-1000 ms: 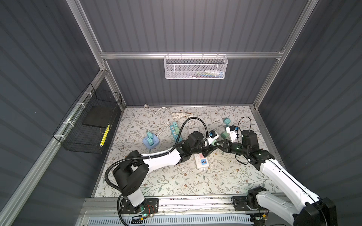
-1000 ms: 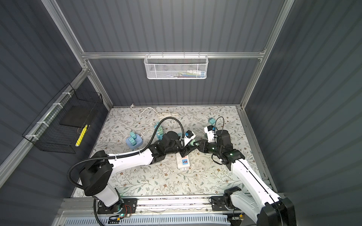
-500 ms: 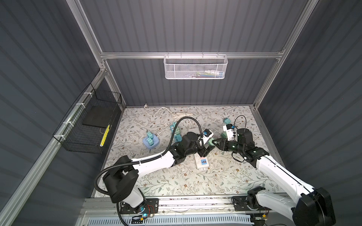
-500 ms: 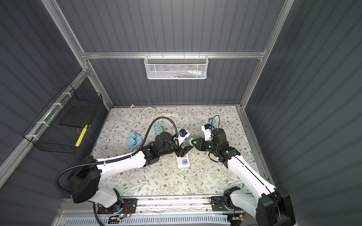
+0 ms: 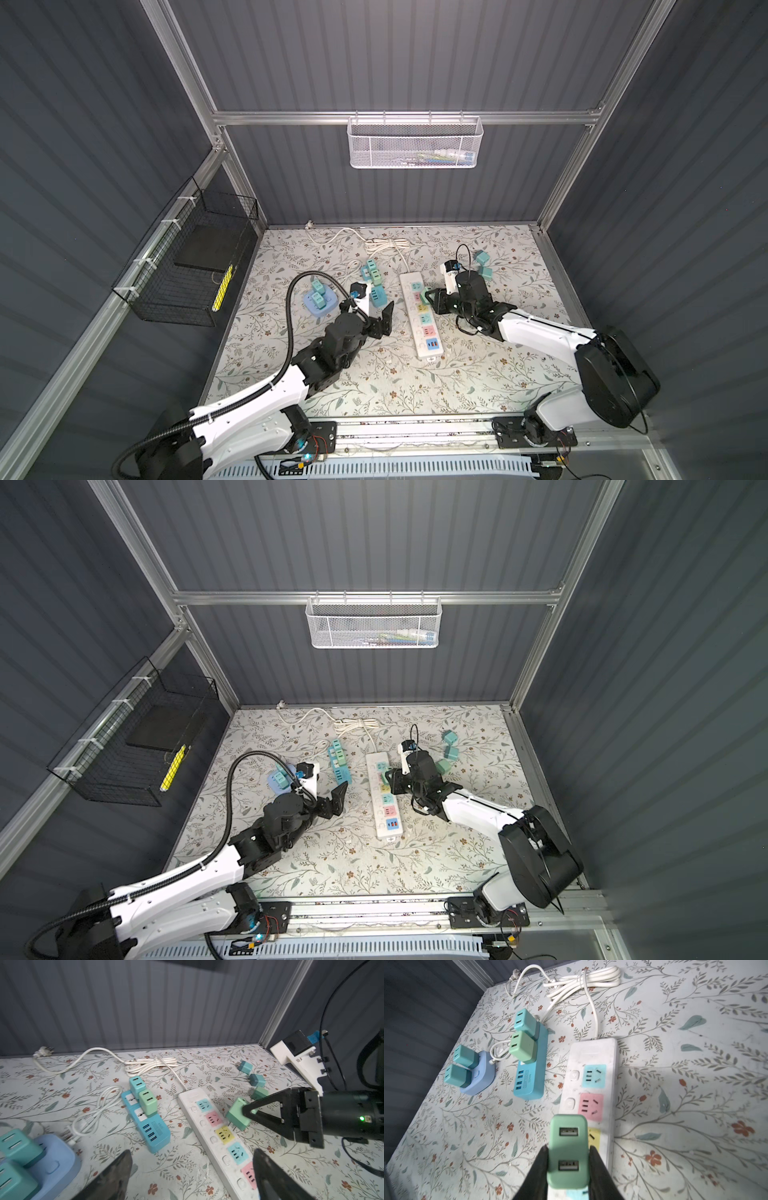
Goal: Insert the plug
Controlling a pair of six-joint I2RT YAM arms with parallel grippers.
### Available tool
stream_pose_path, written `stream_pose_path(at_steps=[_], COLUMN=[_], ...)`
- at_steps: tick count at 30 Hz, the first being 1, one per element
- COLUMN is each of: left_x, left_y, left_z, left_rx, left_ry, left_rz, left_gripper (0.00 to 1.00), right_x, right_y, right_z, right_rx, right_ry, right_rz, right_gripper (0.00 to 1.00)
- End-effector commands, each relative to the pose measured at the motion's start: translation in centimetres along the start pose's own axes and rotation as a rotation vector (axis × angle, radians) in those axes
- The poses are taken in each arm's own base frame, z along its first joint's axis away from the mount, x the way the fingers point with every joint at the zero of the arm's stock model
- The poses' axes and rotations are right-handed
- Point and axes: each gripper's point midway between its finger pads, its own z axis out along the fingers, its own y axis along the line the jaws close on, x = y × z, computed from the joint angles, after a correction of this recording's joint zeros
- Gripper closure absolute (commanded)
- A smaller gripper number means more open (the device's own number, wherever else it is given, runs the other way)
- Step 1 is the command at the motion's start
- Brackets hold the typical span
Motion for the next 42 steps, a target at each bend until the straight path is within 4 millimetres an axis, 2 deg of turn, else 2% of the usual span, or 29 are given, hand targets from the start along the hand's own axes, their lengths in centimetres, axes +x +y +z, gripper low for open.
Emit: stream_pose_path(at_steps=[1,6,12,19,30,42], left_x=[0.0,0.1,-0.2,-0.4,-1.0,-1.1], left_y=[2.4,3.6,3.9,3.9,4.0,4.0], left_z=[-1.4,-2.4,-2.6,-2.9,-3.1,-3.1], left_rx=[-0.095,-0.134,-0.145,-0.139,-0.141,-0.142], left_ry=[-0.019,-0.035,-0.047,-0.057,-0.074,-0.073], left_rz=[-0.049,-0.044,-0.038,-0.028,-0.024,-0.025], left_gripper=[0.08,0.05,0.03,0.02,0.01,0.01], right_x=[-3.7,-3.7,-3.3,-3.6,-1.4,-1.2], right_y=[0.1,-0.7,-0.6,-1.3,-1.2,-1.7], right_z=[1.4,3.9,5.9,6.4,7.8,8.4], right_rx=[0.060,0.118,0.133,0.184,0.185,0.268], right_ry=[-0.126,-0.102,-0.079,-0.151,-0.065,-0.061], right_rz=[-0.053,-0.065,-0.086,-0.092,-0.114,-0.175], right_gripper=[0.82,0.83,0.83,0.84,0.84,0.84])
